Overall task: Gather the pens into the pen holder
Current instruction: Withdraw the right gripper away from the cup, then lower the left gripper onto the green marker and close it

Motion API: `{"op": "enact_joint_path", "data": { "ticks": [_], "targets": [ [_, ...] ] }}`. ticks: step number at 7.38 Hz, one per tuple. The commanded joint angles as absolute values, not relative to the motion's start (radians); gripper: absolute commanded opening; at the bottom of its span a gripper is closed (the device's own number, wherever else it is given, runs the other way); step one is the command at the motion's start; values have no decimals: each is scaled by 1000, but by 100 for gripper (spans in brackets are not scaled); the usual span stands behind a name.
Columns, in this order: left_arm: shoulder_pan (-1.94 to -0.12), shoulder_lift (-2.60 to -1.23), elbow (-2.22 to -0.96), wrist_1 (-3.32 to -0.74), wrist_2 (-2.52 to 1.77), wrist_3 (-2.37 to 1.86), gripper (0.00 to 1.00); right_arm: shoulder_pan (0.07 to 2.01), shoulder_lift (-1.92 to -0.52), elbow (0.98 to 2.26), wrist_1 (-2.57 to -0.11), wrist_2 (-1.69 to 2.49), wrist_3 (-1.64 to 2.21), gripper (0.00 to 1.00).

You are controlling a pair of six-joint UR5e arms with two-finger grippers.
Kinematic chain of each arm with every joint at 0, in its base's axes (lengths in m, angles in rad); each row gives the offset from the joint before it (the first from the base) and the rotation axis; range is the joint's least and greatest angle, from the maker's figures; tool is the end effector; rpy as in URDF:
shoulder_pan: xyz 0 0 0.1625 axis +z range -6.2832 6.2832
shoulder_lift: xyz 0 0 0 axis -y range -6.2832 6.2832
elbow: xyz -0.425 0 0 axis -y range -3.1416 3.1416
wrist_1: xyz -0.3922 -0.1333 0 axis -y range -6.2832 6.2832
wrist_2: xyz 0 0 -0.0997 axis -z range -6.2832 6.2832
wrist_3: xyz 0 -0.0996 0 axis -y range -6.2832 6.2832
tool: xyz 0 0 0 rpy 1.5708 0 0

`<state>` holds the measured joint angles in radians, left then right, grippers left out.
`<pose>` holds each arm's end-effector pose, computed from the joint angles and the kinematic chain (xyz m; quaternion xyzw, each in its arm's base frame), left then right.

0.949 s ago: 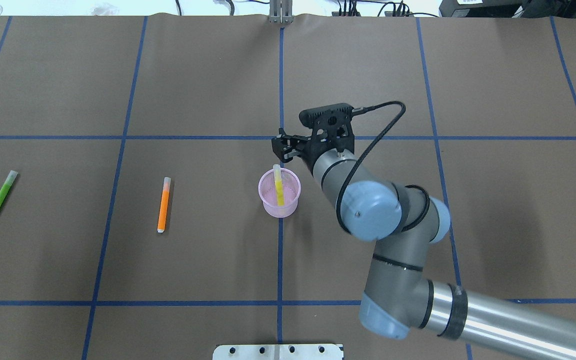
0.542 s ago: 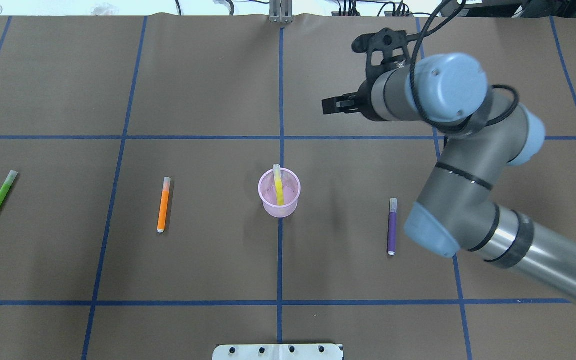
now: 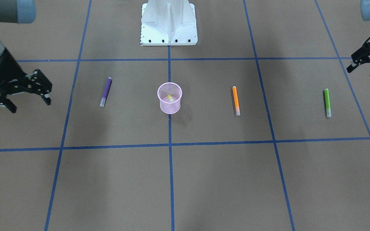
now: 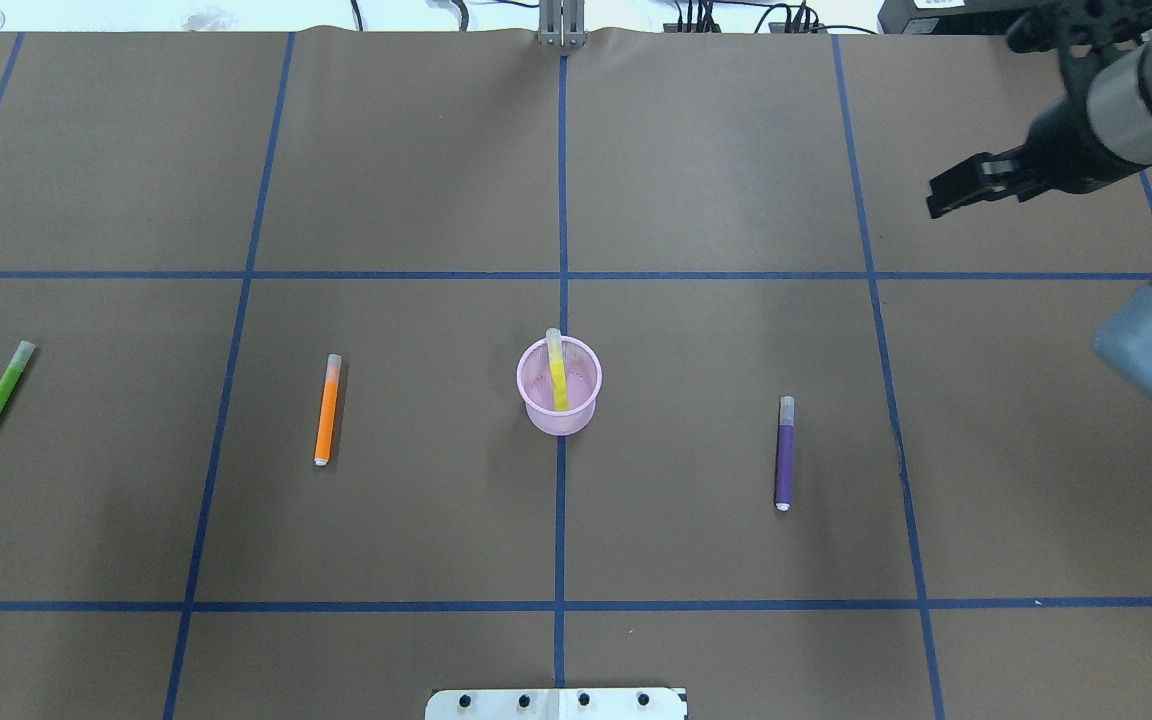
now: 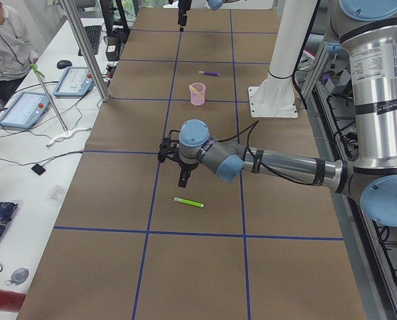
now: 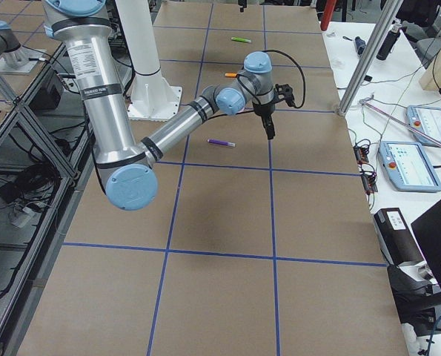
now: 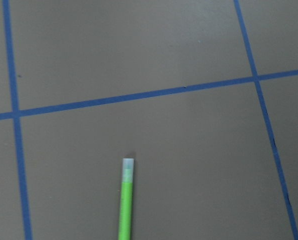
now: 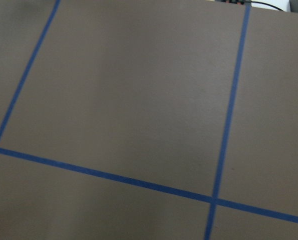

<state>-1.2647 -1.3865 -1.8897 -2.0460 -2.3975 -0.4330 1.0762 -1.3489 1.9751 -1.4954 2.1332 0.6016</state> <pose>0.0727 -0.4292 0.5259 0.1180 0.4566 0.0650 0.8794 -0.1866 -0.5150 0.3472 0.1460 -0.3945 -0.0470 0.9060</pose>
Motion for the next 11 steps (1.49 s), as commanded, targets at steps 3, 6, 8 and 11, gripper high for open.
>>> {"op": "enact_joint_path", "data": {
  "ticks": [3, 6, 8, 11],
  "targets": [
    [-1124, -1476, -1791, -2066, -2166, -445, 98, 1183, -1505, 1962, -1486, 2206, 509, 100],
    [-1124, -1543, -1492, -2321, -2161, -454, 98, 1181, -1529, 1962, -1485, 2210, 447, 100],
    [-1065, -1548, -1459, -2344, -2158, -494, 97, 1181, -1534, 1963, -1485, 2210, 446, 100],
    [-968, -1548, -1437, -2447, -2097, -595, 76, 1183, -1542, 1965, -1485, 2210, 446, 100]
  ]
}}
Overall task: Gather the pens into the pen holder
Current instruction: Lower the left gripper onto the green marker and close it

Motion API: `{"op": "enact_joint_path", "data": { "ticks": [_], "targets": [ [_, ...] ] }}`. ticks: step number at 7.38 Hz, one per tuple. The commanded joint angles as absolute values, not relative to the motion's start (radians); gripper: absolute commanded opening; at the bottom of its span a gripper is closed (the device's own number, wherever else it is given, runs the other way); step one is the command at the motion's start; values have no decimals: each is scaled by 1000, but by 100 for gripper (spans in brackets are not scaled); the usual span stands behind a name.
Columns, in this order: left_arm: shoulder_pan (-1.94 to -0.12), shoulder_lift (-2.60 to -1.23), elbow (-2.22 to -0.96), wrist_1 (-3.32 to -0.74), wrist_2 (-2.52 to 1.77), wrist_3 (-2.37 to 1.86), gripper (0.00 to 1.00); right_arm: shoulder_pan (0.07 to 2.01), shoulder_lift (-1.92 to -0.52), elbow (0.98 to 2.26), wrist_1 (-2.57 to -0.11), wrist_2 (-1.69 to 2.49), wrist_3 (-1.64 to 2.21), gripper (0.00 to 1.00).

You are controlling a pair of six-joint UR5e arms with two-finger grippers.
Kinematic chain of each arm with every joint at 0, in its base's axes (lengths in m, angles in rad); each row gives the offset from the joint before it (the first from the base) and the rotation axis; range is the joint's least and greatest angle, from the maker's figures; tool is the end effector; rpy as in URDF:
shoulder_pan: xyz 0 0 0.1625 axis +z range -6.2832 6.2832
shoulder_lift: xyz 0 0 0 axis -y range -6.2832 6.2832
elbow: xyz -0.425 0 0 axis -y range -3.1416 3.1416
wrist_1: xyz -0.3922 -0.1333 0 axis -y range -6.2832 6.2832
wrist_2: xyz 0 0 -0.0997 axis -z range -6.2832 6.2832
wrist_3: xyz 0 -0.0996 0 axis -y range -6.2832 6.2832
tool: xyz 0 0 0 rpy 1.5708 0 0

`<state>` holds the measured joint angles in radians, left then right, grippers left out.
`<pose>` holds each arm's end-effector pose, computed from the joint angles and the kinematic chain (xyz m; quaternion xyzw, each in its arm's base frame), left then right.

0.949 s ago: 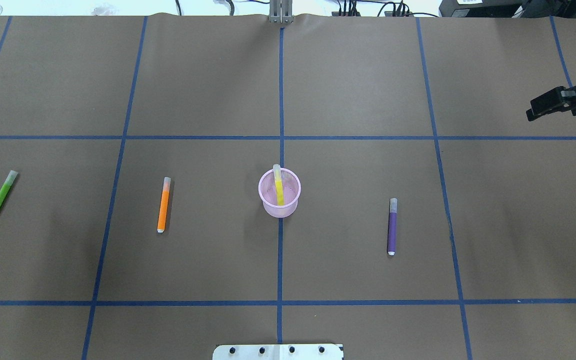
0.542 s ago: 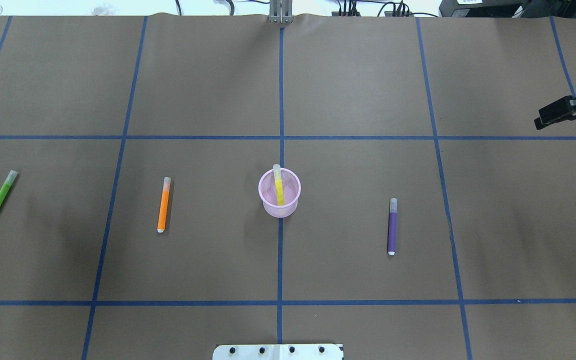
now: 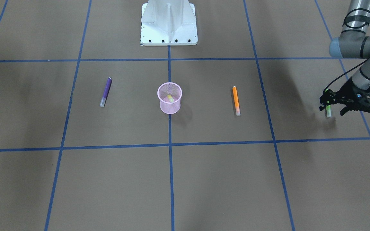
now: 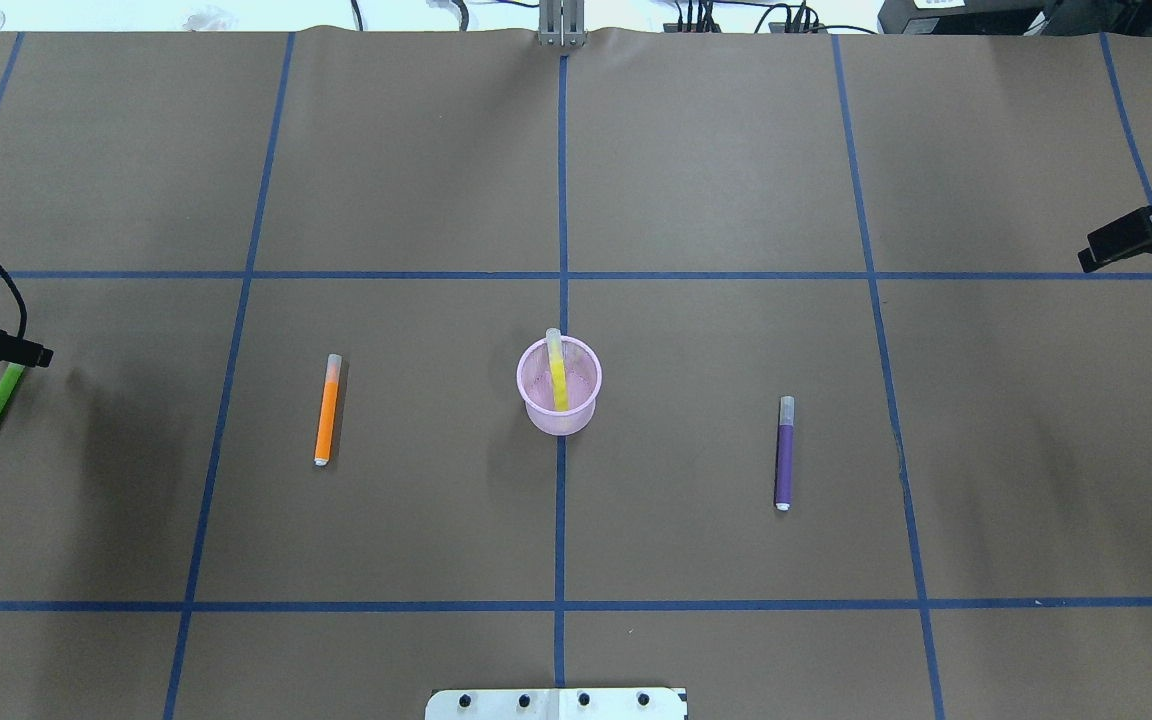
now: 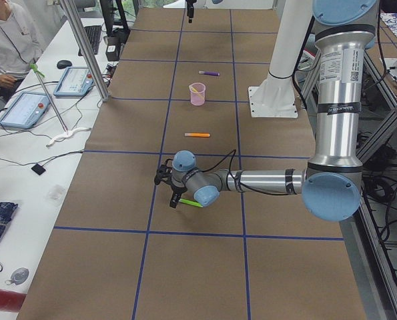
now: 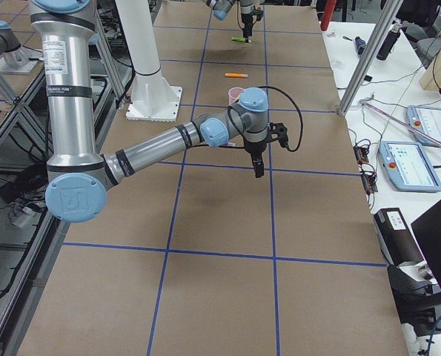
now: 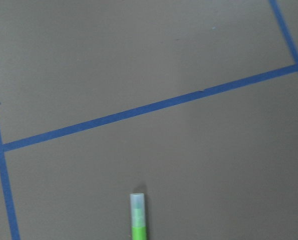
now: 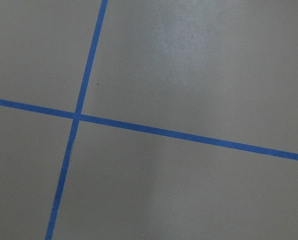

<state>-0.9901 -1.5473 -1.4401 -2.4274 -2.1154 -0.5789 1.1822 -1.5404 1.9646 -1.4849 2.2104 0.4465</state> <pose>0.2108 -0.4701 0.6482 0.1389 0.3928 0.0933 0.9043 -0.1197 -0.4874 0.4469 0.0956 -0.3752 -0.0527 0.9205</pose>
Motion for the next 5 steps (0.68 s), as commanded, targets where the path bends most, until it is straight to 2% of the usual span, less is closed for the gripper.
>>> {"op": "enact_joint_path", "data": {
  "ticks": [1, 2, 3, 5],
  "targets": [
    [-968, -1545, -1440, -2445, -2108, -589, 47, 1183, -1542, 1970, -1485, 2210, 446, 100],
    [-972, -1536, -1450, -2445, -2112, -584, 37, 1183, -1542, 1968, -1485, 2210, 448, 100],
    [-974, -1531, -1451, -2445, -2112, -562, 36, 1181, -1542, 1970, -1485, 2210, 452, 100],
    [-976, -1523, -1451, -2447, -2112, -551, 23, 1181, -1542, 1970, -1485, 2210, 456, 100]
  ]
}}
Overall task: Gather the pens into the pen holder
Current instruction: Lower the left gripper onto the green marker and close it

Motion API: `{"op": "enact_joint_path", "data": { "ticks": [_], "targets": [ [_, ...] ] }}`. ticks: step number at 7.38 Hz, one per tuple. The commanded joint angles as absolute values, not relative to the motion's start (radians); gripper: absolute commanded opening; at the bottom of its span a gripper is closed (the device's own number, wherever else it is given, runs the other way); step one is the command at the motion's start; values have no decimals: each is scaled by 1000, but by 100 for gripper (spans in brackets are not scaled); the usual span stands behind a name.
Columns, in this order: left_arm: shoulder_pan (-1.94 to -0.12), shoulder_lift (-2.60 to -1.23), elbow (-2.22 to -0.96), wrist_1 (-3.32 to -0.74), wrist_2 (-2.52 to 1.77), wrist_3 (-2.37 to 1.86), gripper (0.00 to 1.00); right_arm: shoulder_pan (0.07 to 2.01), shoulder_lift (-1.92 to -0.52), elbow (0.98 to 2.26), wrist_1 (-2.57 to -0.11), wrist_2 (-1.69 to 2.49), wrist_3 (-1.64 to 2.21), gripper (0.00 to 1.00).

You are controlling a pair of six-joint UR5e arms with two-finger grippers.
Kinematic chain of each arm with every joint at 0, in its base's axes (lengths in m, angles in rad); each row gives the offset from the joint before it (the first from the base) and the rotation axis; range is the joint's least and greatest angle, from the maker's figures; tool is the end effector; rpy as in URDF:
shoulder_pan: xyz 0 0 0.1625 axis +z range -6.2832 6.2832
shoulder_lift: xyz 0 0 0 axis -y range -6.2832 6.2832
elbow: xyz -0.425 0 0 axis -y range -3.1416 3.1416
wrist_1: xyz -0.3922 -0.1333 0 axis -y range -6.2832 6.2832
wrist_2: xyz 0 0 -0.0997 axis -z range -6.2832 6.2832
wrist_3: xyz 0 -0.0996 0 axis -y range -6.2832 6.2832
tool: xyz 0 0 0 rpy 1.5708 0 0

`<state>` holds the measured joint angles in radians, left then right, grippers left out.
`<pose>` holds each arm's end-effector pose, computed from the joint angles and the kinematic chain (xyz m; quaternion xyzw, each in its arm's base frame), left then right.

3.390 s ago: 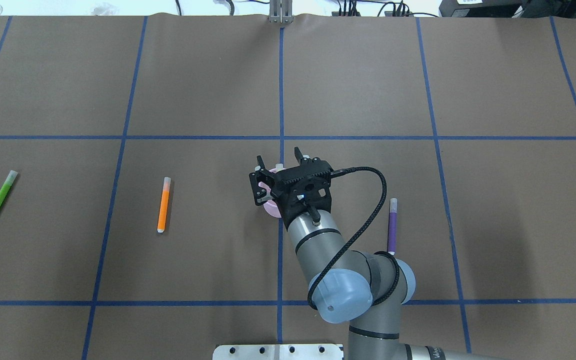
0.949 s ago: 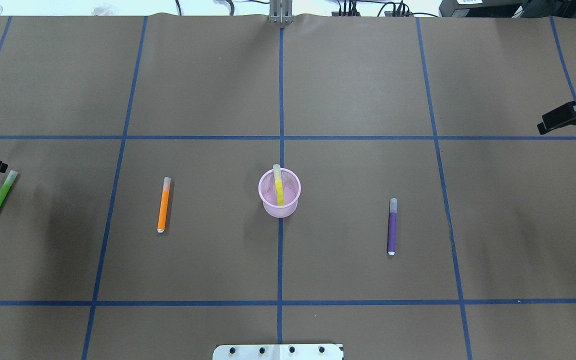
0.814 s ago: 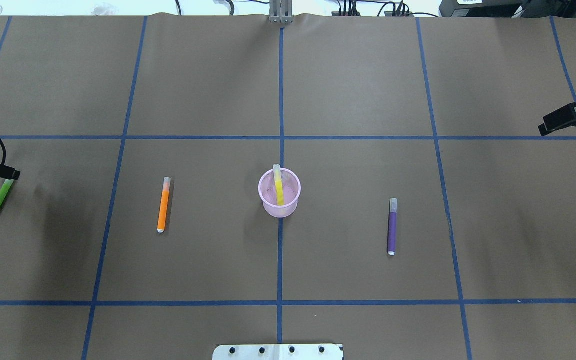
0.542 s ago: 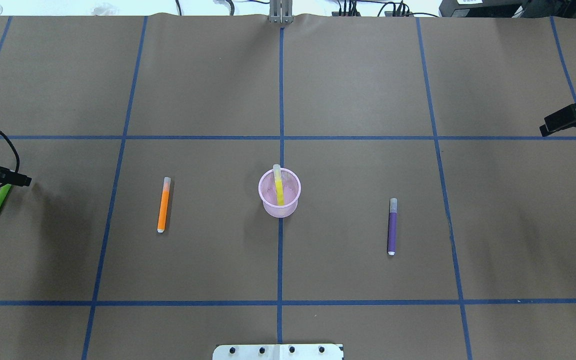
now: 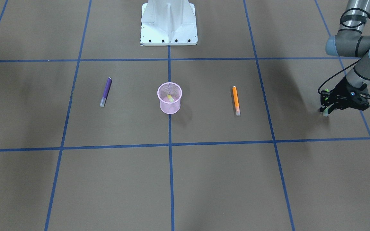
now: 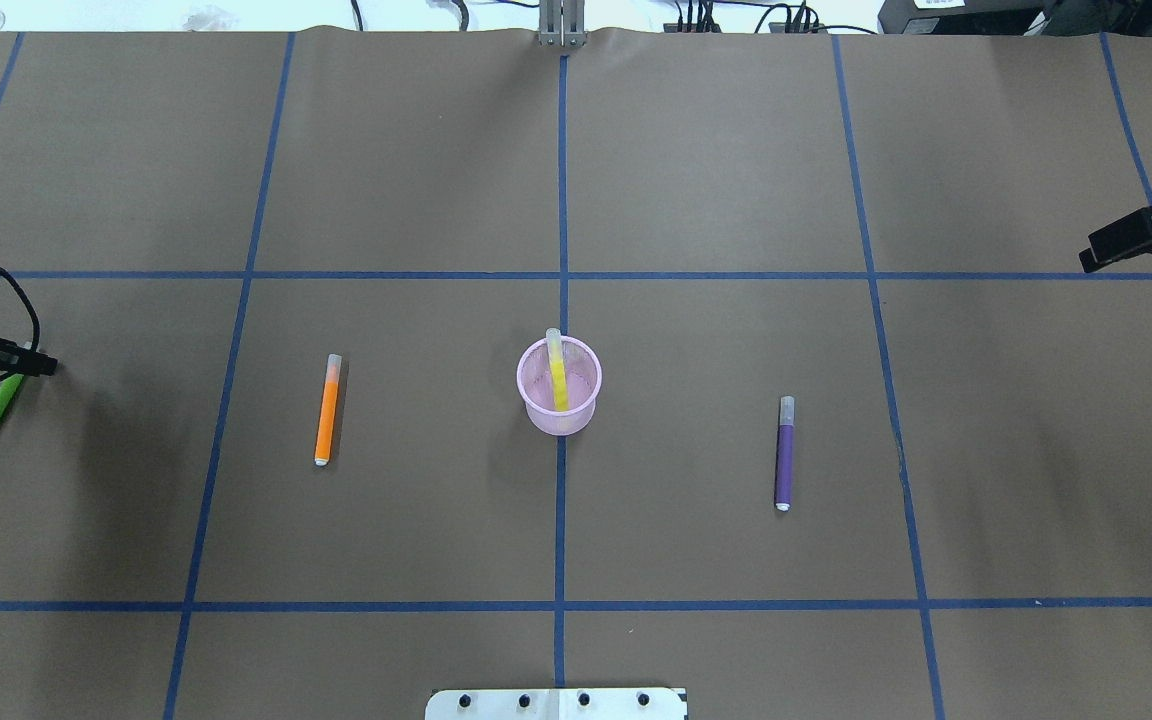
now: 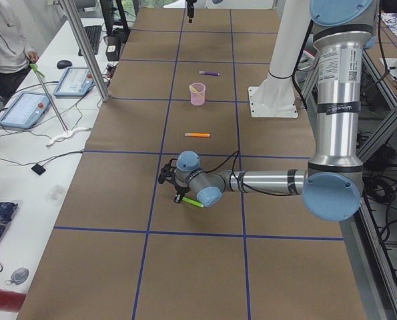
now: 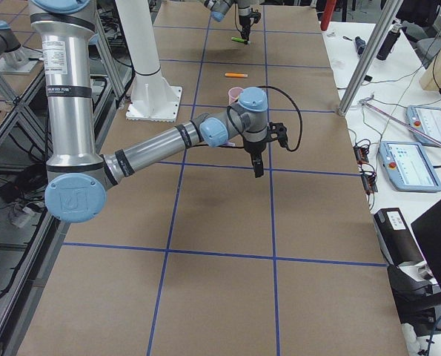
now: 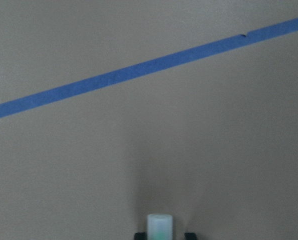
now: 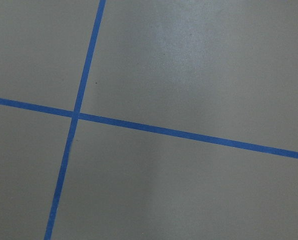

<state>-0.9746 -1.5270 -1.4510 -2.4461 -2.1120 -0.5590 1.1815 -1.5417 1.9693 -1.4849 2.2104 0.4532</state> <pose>0.2127 -0.4595 0.6505 0.1444 0.3932 0.1099 0.9014 -0.1197 -0.4863 0.4453 0.0957 -0.3761 -0.0505 0.9203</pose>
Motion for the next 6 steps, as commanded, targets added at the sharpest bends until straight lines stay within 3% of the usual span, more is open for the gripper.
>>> {"op": "enact_joint_path", "data": {
  "ticks": [1, 2, 3, 6],
  "targets": [
    [-976, -1520, -1451, -2448, -2112, -551, 11, 1181, -1542, 1971, -1485, 2210, 456, 100],
    [-976, -1516, -1454, -2450, -2111, -549, 0, 1181, -1542, 1971, -1485, 2210, 457, 100],
    [-977, -1513, -1469, -2459, -2114, -551, 0, 1181, -1542, 1973, -1485, 2210, 457, 100],
    [-974, -1540, -1700, -2549, -2155, -549, 0, 1181, -1542, 1974, -1485, 2210, 456, 100]
  ]
}}
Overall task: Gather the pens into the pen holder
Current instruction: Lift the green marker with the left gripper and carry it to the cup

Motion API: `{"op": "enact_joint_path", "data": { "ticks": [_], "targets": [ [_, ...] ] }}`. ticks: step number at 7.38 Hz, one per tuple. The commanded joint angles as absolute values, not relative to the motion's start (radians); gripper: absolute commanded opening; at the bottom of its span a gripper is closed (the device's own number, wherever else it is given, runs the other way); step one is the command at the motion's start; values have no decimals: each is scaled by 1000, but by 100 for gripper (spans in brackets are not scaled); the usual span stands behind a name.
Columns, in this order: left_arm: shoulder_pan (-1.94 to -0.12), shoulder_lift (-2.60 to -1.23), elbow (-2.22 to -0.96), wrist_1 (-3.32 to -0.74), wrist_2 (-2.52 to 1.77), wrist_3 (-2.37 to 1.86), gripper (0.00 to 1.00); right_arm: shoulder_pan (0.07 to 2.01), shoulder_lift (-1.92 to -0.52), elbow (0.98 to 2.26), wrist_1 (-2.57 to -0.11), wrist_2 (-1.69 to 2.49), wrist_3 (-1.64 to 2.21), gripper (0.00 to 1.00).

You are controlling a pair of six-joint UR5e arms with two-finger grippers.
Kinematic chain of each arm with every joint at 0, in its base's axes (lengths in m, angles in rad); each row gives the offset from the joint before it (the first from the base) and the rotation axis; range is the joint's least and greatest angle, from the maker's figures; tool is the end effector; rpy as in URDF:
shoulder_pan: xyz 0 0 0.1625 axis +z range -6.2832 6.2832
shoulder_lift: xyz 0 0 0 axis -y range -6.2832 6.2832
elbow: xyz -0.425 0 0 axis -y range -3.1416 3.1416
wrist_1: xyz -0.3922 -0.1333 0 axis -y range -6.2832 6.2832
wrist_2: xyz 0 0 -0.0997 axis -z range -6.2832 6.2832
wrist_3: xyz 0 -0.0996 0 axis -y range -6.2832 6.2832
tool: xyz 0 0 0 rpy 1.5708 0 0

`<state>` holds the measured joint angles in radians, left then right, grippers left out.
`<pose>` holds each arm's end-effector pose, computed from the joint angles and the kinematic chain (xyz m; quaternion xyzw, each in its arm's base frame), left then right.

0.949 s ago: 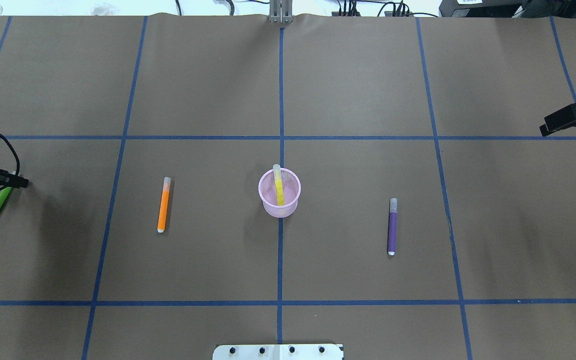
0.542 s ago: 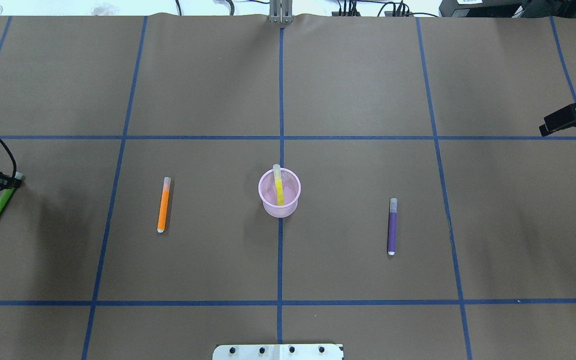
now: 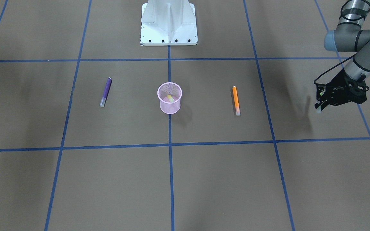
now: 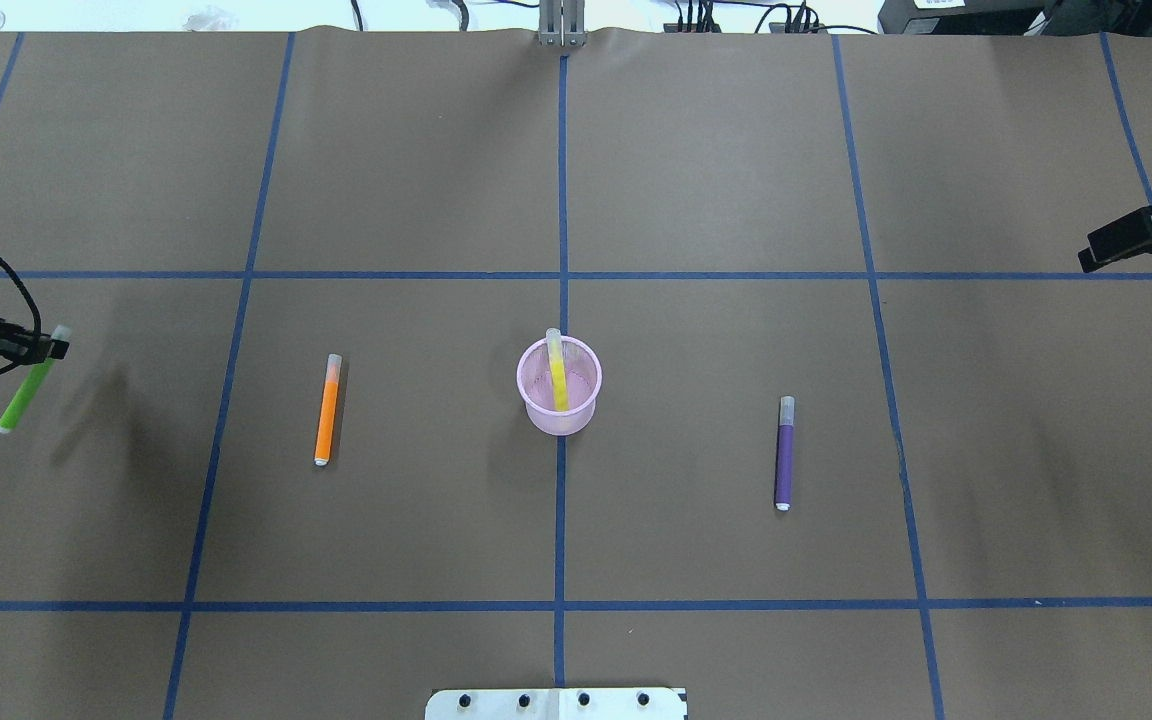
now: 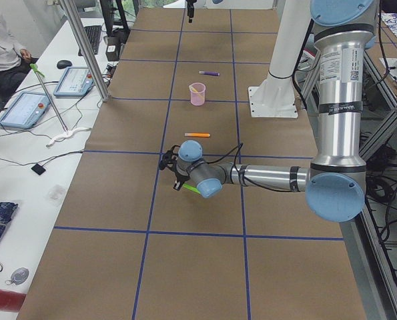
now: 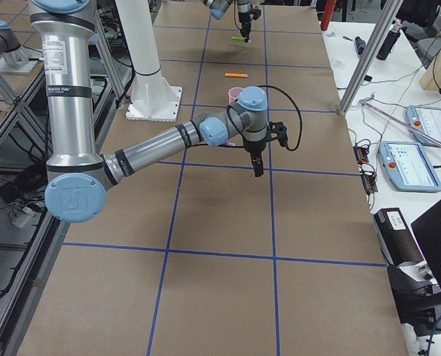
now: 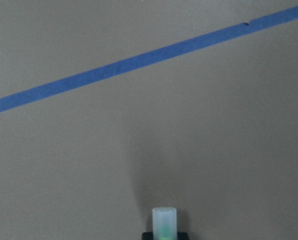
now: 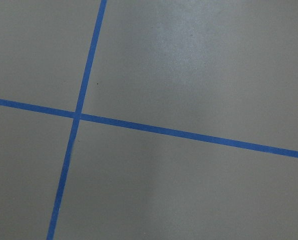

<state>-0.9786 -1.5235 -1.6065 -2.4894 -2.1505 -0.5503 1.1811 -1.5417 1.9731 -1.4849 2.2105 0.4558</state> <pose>0.2133 -0.4581 0.5644 0.2143 0.4431 0.1432 0.8586 -0.1197 -0.4858 0.4435 0.0967 -0.3768 -0.0501 0.9199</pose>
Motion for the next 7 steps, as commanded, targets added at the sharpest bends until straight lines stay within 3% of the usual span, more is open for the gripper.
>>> {"op": "enact_joint_path", "data": {
  "ticks": [1, 5, 7],
  "targets": [
    [-973, -1627, -1707, -2663, -2157, -549, 0, 1181, -1540, 1979, -1485, 2210, 456, 100],
    [-866, -1859, -1712, -2856, -2064, -670, 0, 1180, -1539, 1985, -1431, 2209, 454, 100],
    [-592, -1969, -1683, -2966, -1758, -663, 0, 1180, -1537, 1983, -1419, 2206, 454, 100]
  ]
}}
